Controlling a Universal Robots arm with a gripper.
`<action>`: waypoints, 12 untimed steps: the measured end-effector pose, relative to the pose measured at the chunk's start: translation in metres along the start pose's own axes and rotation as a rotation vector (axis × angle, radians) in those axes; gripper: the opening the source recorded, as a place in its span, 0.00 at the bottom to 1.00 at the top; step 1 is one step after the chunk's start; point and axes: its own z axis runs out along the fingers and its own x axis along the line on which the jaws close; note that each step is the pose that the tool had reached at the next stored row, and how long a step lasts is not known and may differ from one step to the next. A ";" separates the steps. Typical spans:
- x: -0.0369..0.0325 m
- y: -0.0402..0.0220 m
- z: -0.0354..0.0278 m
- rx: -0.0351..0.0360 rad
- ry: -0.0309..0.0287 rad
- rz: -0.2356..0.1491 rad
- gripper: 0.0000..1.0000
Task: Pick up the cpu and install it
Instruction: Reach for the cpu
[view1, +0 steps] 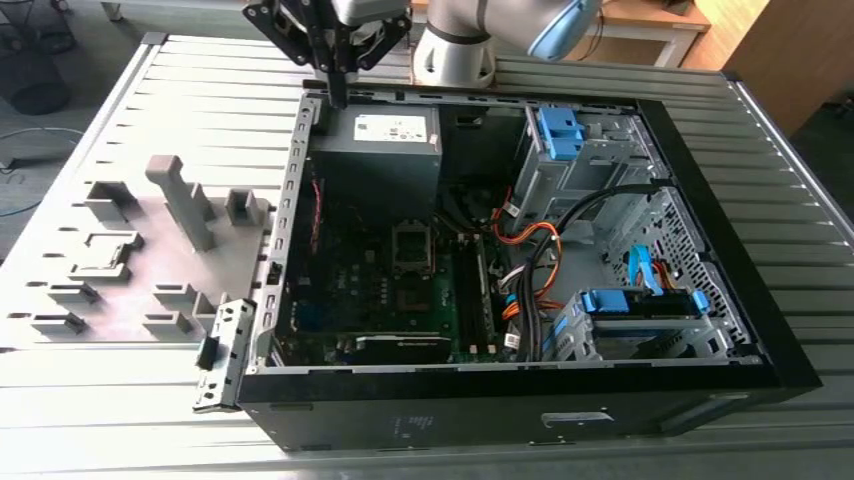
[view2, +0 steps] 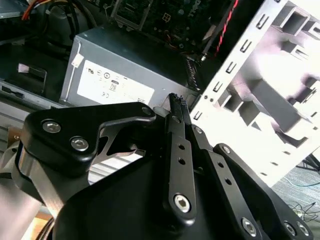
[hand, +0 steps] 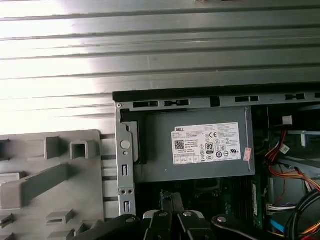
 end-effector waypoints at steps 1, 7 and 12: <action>0.0020 -0.0002 -0.0001 0.0001 0.0001 0.000 0.11; 0.0134 -0.0010 -0.0003 0.0000 -0.0001 0.000 0.11; 0.0234 -0.0018 -0.0004 0.0001 -0.0002 0.000 0.11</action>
